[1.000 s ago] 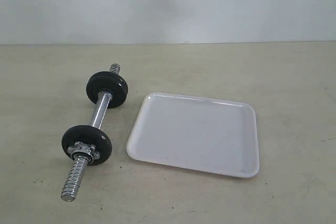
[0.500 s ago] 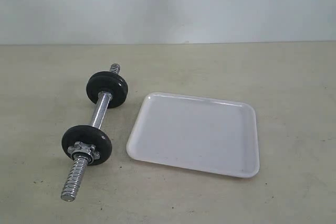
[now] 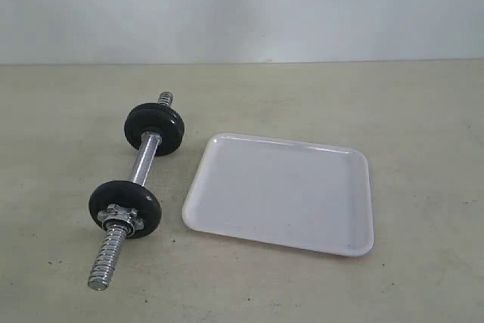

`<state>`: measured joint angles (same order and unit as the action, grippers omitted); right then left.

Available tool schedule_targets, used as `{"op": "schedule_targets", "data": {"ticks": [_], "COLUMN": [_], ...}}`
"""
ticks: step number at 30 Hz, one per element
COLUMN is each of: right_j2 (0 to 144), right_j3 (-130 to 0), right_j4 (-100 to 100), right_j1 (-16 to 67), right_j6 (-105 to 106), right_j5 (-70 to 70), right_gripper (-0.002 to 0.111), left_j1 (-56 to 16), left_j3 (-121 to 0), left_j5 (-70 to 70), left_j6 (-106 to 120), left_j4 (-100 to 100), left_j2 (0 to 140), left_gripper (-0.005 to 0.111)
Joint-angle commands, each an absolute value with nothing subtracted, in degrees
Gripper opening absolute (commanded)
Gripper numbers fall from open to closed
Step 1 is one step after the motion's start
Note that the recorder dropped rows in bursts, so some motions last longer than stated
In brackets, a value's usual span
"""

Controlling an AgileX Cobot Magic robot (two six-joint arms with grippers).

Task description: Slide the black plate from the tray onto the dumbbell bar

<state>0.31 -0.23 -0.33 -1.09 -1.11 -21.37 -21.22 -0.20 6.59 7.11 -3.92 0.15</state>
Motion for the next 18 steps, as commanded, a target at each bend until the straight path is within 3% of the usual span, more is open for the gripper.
{"op": "schedule_targets", "data": {"ticks": [1, 18], "right_j2": [0.0, 0.0], "right_j3": [0.0, 0.0], "right_j4": [-0.46, -0.46], "right_j1": [-0.92, -0.93], "right_j6": [-0.89, -1.4], "right_j5": [-20.54, -20.65], "right_gripper": [0.0, 0.0], "left_j1": [-21.24, -21.24], "left_j3": [0.0, 0.0], "left_j5": [6.5, 6.5], "left_j6": [7.32, 7.32], "left_j4": [-3.7, -3.7], "left_j2": [0.0, 0.0], "left_gripper": [0.004, 0.004]}}
